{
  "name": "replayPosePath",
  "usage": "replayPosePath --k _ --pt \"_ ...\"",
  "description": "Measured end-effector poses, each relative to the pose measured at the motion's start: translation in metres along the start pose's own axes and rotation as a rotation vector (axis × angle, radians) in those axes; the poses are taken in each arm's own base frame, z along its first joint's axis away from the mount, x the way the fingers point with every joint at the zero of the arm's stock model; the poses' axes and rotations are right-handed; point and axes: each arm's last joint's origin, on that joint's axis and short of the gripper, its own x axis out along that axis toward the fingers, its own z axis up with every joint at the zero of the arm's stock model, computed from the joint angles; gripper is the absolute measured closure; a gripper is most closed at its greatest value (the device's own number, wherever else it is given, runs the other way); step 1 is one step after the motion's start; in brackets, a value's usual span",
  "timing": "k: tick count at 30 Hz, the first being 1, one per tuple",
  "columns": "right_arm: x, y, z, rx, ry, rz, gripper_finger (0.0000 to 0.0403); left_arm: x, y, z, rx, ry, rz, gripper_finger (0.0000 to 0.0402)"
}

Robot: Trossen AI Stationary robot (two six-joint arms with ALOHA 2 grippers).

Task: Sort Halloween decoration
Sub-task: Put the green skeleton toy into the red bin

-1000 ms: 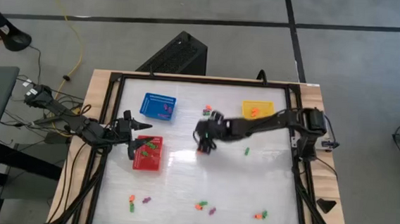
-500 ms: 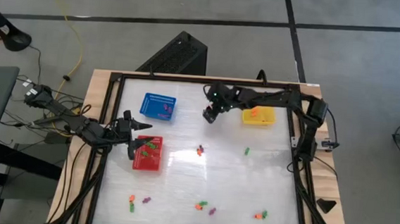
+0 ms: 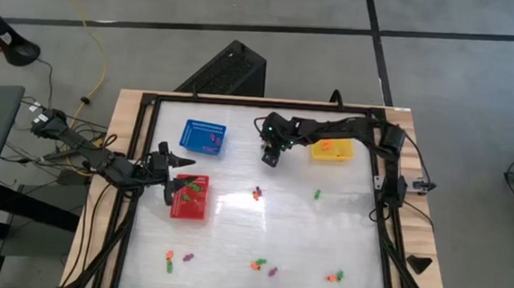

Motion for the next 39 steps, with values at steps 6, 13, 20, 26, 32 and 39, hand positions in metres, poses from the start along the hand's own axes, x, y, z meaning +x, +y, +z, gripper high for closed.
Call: replayPosePath --k 6,13,20,26,32,39 --pt "0.012 0.0 -0.004 -0.012 0.015 -0.02 0.0234 0.0 0.0 0.0 0.005 0.001 0.001 0.0175" --pt "-0.005 0.0 0.004 -0.028 -0.038 -0.019 0.0357 0.0 0.0 -0.001 0.015 0.007 0.002 0.0175" --pt "-0.048 0.006 0.017 -0.039 -0.116 0.011 0.0385 0.0 0.0 -0.001 0.015 0.008 0.001 0.0175" --pt "-0.088 0.033 0.019 -0.092 -0.148 0.067 0.0384 0.0 0.0 -0.001 0.015 0.007 0.001 0.0175" --pt "-0.12 0.071 0.016 -0.136 -0.181 0.14 0.0383 0.0 0.0 -0.001 0.016 0.008 0.001 0.0175" --pt "-0.129 0.121 0.009 -0.214 -0.23 0.239 0.0382 0.0 0.0 -0.001 0.015 0.008 0.001 0.0175"
